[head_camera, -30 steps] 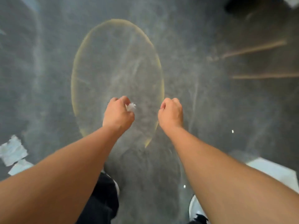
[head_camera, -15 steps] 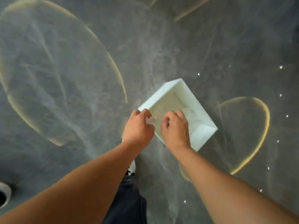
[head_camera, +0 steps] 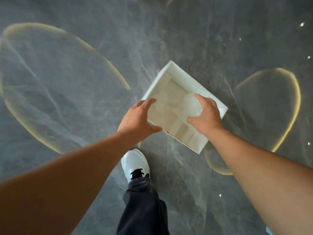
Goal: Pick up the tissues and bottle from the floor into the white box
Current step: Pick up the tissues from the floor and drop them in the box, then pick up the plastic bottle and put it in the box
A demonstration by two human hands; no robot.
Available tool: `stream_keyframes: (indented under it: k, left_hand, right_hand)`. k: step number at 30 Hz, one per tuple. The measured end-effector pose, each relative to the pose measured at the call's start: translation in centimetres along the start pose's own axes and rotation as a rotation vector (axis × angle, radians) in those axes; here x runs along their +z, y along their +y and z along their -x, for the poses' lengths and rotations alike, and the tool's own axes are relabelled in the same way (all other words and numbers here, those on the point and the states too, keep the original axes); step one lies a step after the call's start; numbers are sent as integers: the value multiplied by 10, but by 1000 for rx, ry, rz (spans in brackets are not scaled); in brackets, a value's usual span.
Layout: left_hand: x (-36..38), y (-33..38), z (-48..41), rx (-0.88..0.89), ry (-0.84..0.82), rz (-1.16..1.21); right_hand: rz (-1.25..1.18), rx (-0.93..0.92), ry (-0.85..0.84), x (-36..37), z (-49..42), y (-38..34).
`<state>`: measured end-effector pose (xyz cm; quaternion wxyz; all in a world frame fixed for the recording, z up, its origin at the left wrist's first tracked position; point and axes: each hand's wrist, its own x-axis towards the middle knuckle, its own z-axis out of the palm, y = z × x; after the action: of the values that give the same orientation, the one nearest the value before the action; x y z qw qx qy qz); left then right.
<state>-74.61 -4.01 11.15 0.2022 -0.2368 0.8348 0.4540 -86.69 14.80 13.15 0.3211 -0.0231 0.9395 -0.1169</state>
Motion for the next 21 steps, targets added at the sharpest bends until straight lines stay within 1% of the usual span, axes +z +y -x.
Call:
stream_keyframes:
  k: [1,3,6,9,12,16,19,21]
  left_hand:
    - [-17,-15,9,-5,34,-19]
    - [-56,-51,29,-90,135,-23]
    - [-122,-117,73,-305,253,28]
    - [-194,-192,130,-508,353,69]
    - [-267,-278,200,-630,456,121]
    - [-348,-402,304,-797,564,183]
    - [-395,-487,388,-933,652,250]
    - [-419,-533,443,-984,698,272]
  right_hand:
    - [55,-17,-21,-1,5,-14]
    - [163,-62,-51,1,19,-54]
    - [263,-206,-64,19,43,-142]
    - [315,-381,-119,59,73,-251]
    - [413,-545,-191,126,114,-382]
    - [482,-819,-311,247,200,-554]
    - [531,-1024,-408,341,282,-663]
    - [579,-1160,-449,394,341,-723]
